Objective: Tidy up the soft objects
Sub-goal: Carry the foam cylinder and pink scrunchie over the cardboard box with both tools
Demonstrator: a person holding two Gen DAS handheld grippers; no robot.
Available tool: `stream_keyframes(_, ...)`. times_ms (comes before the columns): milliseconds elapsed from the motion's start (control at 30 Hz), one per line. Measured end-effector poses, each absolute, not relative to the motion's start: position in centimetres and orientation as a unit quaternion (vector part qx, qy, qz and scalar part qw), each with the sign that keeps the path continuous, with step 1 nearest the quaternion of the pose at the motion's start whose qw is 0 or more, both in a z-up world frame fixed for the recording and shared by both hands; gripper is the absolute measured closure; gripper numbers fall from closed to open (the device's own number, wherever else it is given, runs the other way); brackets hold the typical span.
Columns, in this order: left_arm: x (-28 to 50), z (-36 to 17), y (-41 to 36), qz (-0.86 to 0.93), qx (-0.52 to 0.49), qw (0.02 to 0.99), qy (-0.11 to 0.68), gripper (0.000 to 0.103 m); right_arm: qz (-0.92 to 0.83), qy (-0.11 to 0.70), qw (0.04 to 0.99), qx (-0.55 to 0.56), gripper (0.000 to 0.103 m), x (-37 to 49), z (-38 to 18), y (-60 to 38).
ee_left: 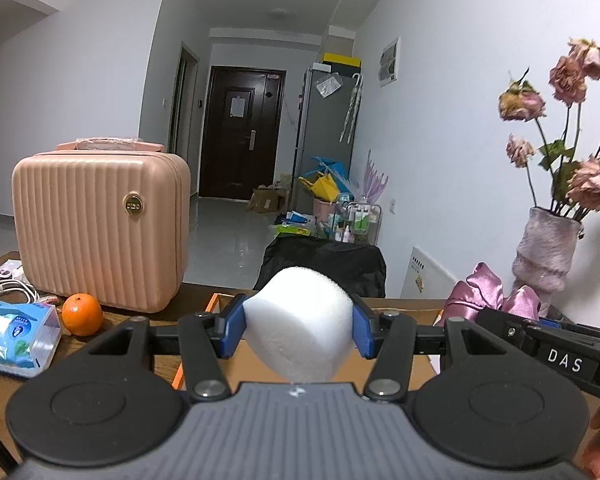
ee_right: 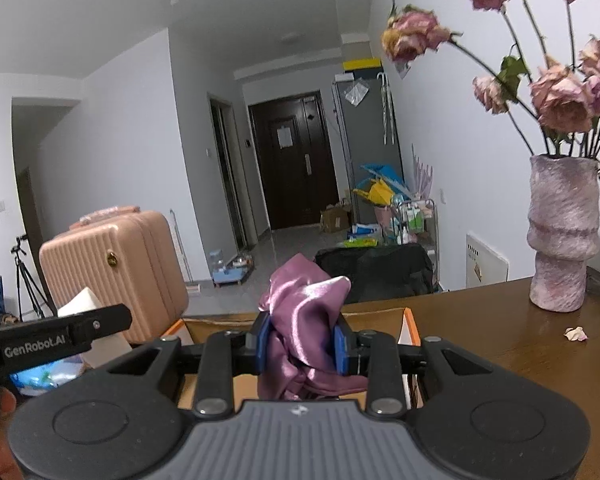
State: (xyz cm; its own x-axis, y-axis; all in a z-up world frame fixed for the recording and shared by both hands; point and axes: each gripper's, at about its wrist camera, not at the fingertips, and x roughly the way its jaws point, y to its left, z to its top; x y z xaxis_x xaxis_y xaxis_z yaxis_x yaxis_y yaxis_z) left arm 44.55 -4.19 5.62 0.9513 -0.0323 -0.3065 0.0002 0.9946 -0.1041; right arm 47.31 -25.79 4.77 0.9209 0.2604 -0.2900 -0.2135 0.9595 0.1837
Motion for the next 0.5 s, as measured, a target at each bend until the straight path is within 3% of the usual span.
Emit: stream_keyframes(500, 49.6, 3.5, -2.7, 0.015, -0.035, 0.980, 0.194, 0.049, 0.119, 0.218, 0.968, 0.033, 0.072, 52.0, 2.2, -24.2)
